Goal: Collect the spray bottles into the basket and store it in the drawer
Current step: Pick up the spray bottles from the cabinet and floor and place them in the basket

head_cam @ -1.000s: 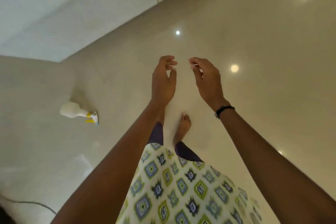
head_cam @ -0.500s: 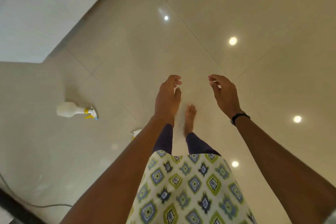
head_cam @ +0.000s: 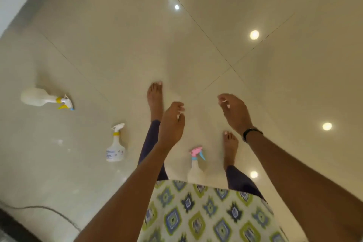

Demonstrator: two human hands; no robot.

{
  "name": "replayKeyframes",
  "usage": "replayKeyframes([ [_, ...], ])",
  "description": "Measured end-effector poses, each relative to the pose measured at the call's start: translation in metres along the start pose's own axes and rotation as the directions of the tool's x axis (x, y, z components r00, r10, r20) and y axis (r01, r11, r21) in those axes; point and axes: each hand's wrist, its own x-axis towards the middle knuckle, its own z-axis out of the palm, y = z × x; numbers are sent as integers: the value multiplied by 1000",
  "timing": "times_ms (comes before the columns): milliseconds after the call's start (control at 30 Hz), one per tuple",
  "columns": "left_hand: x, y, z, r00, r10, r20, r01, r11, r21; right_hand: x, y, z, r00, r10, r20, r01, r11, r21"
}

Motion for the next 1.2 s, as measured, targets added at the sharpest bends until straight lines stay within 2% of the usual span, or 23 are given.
replayKeyframes([
  [67, -17, -22, 46, 988, -152, -2, 152, 987, -46, -10, 33, 11, 994, 32, 108, -27, 999, -42],
  [167, -49, -56, 100, 931, -362, 49, 365, 925, -103, -30, 73, 28, 975, 90, 202, -78, 995, -68],
  [267, -79, -84, 132, 853, -506, 128, 521, 839, -157, -50, 103, 46, 934, 169, 316, -131, 982, -139],
  [333, -95, -99, 146, 798, -590, 120, 603, 782, -159, -61, 124, 63, 905, 187, 381, -99, 966, -239],
  [433, -114, -114, 159, 723, -684, 100, 691, 712, -123, -75, 152, 91, 888, 234, 396, -59, 911, -407],
  [500, -123, -132, 170, 695, -716, 70, 719, 689, -92, -82, 170, 115, 892, 261, 368, -65, 882, -467],
  [533, -126, -153, 181, 704, -710, 13, 710, 703, -36, -80, 191, 136, 902, 274, 332, -82, 867, -491],
  [567, -128, -188, 198, 702, -711, -27, 712, 702, 17, -69, 230, 165, 891, 312, 331, -110, 854, -509],
  [600, -130, -210, 211, 696, -716, -45, 718, 693, 66, -46, 305, 213, 910, 308, 278, -125, 843, -524],
  [633, -131, -218, 219, 672, -740, -24, 740, 669, 74, -35, 330, 228, 916, 313, 250, -153, 850, -505],
  [667, -132, -215, 222, 661, -750, 28, 748, 661, 53, -27, 323, 230, 914, 346, 212, -204, 844, -496],
  [733, -128, -190, 218, 696, -713, 87, 717, 697, -27, -48, 248, 201, 913, 392, 113, -292, 822, -489],
  [767, -125, -193, 223, 700, -707, 99, 714, 698, -58, -64, 199, 184, 894, 401, 201, -281, 850, -445],
  [800, -123, -206, 232, 699, -708, 101, 715, 695, -69, -74, 183, 189, 837, 413, 360, -256, 876, -410],
  [867, -120, -229, 248, 685, -721, 100, 728, 683, -67, -82, 176, 207, 802, 392, 451, -241, 903, -356],
  [967, -121, -273, 280, 672, -730, 125, 739, 671, -54, -79, 211, 259, 780, 419, 465, -229, 882, -411],
  [1100, -122, -305, 307, 744, -663, 79, 667, 745, -32, -89, 229, 296, 794, 430, 430, -299, 892, -339],
  [1200, -118, -312, 310, 762, -644, 74, 648, 755, -106, -92, 232, 305, 809, 424, 407, -338, 902, -267],
])
